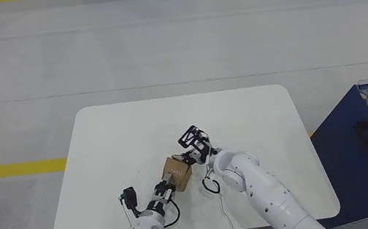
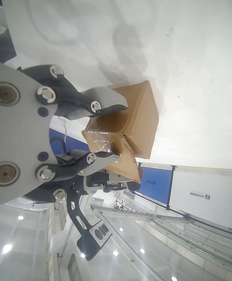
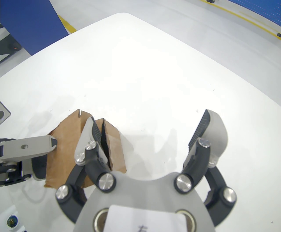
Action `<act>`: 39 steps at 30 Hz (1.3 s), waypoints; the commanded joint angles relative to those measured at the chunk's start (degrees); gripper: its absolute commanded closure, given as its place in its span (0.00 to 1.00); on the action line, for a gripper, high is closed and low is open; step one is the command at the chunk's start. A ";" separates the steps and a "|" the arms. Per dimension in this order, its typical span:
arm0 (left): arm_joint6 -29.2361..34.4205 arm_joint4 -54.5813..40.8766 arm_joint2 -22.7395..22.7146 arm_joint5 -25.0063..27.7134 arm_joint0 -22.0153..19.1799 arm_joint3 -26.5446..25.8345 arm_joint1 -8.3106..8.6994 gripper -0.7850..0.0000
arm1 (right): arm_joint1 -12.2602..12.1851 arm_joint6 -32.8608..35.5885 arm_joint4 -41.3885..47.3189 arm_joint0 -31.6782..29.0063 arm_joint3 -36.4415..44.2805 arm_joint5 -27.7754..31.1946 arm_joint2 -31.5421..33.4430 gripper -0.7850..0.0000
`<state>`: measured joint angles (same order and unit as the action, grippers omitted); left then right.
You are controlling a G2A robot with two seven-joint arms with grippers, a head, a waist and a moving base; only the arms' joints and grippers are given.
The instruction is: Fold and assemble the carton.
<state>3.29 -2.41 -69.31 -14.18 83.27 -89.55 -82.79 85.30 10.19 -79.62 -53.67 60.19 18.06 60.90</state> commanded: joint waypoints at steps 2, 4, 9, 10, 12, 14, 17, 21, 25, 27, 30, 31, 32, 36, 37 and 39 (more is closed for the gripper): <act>-0.14 0.13 0.24 -0.25 -0.24 0.22 -0.03 0.59 | -0.05 0.66 -0.55 -0.11 -0.10 -0.34 -0.23 0.00; -0.17 0.39 0.48 -0.81 -0.43 0.46 -0.05 0.58 | 0.00 0.79 -1.27 -0.08 -0.43 -1.24 -0.61 0.00; -0.68 0.73 0.86 -1.43 -0.85 0.93 -0.11 0.58 | 0.16 0.27 -1.44 0.19 -1.42 -2.06 -1.23 0.00; -0.69 0.76 0.91 -1.56 -0.91 0.98 -0.11 0.59 | 0.19 0.18 -1.42 0.23 -1.54 -2.12 -1.32 0.00; -0.70 0.79 0.97 -1.54 -0.96 0.98 -0.12 0.58 | 0.19 -0.18 -1.44 0.24 -1.55 -2.44 -1.35 0.00; -0.73 0.81 1.02 -1.48 -0.94 0.90 -0.12 0.58 | 0.16 -0.61 -1.24 0.16 -1.36 -2.48 -1.20 0.00; -0.87 0.84 1.02 -1.40 -0.85 0.76 -0.11 0.58 | 0.03 -0.76 -1.17 0.10 -1.08 -2.55 -0.81 0.00; -0.92 0.97 1.20 -1.68 -0.97 0.78 -0.13 0.58 | -0.11 -0.63 -1.08 -0.03 -0.86 -2.55 -0.48 0.00; -1.12 1.24 1.56 -2.40 -1.49 1.18 -0.20 0.58 | -0.19 -0.60 -1.26 -0.16 -0.86 -2.55 -0.50 0.00; -1.23 1.31 1.67 -2.47 -1.61 1.30 -0.22 0.58 | -0.20 -0.71 -1.11 -0.15 -1.05 -2.56 -0.45 0.00; -1.26 1.32 1.73 -2.52 -1.71 1.37 -0.24 0.58 | -0.21 -0.71 -1.11 -0.07 -1.22 -2.62 -0.51 0.00; -1.24 1.37 1.76 -2.68 -1.75 1.44 -0.24 0.58 | -0.21 -0.73 -1.17 -0.07 -1.25 -2.59 -0.58 0.00; -1.30 1.59 1.82 -2.99 -1.83 1.58 -0.23 0.58 | -0.22 -0.69 -1.17 -0.07 -1.31 -2.59 -0.60 0.00; -1.43 2.17 2.13 -3.99 -2.19 2.04 -0.26 0.58 | -0.24 -0.46 -1.07 0.06 -1.51 -2.67 -0.59 0.00; -1.44 2.25 2.21 -4.21 -2.31 2.13 -0.28 0.58 | -0.25 -0.42 -1.03 0.12 -1.55 -2.76 -0.53 0.00; -1.63 2.22 2.26 -4.33 -2.47 2.34 -0.31 0.58 | -0.28 -0.48 -0.89 0.18 -1.43 -2.76 -0.44 0.00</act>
<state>1.77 -0.16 -67.06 -18.47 80.85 -87.31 -83.09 85.04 9.75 -80.58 -53.51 58.69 15.31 60.41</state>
